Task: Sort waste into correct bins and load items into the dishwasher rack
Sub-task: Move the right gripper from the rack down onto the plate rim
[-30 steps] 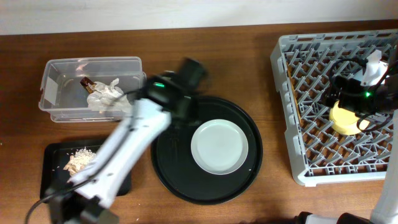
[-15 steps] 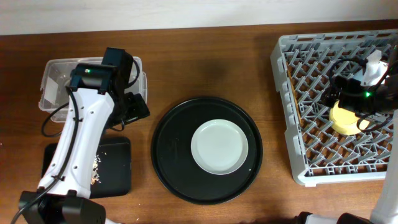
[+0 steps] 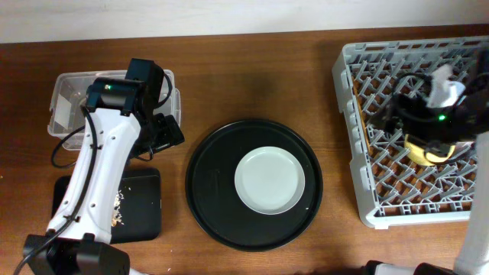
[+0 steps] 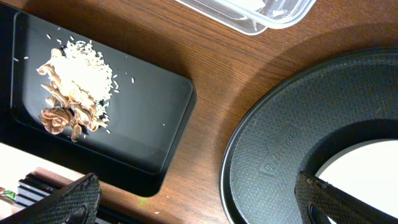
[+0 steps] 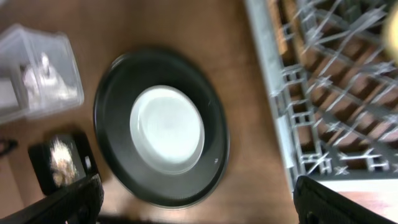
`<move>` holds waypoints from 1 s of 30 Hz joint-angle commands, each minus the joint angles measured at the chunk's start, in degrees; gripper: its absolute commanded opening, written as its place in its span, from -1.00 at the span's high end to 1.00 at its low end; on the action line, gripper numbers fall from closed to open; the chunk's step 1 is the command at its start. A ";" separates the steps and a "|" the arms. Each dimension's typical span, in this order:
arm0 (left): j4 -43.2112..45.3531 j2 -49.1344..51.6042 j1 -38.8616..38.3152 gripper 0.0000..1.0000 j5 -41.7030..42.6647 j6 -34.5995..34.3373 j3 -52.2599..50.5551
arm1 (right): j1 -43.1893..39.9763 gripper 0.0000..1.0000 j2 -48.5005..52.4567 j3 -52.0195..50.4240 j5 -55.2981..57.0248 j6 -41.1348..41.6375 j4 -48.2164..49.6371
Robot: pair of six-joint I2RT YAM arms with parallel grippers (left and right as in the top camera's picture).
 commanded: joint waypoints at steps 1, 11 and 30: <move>-0.24 -0.39 0.26 -0.99 -0.74 0.26 0.46 | 8.20 -0.97 0.33 -7.96 5.07 0.26 0.57; -0.24 -0.39 0.26 -0.99 -0.74 0.24 0.46 | 31.65 -0.76 1.01 -38.32 8.90 9.75 25.75; -0.24 -0.39 0.26 -0.99 -0.74 0.24 0.46 | 38.40 -0.25 19.41 -40.63 22.43 24.11 44.61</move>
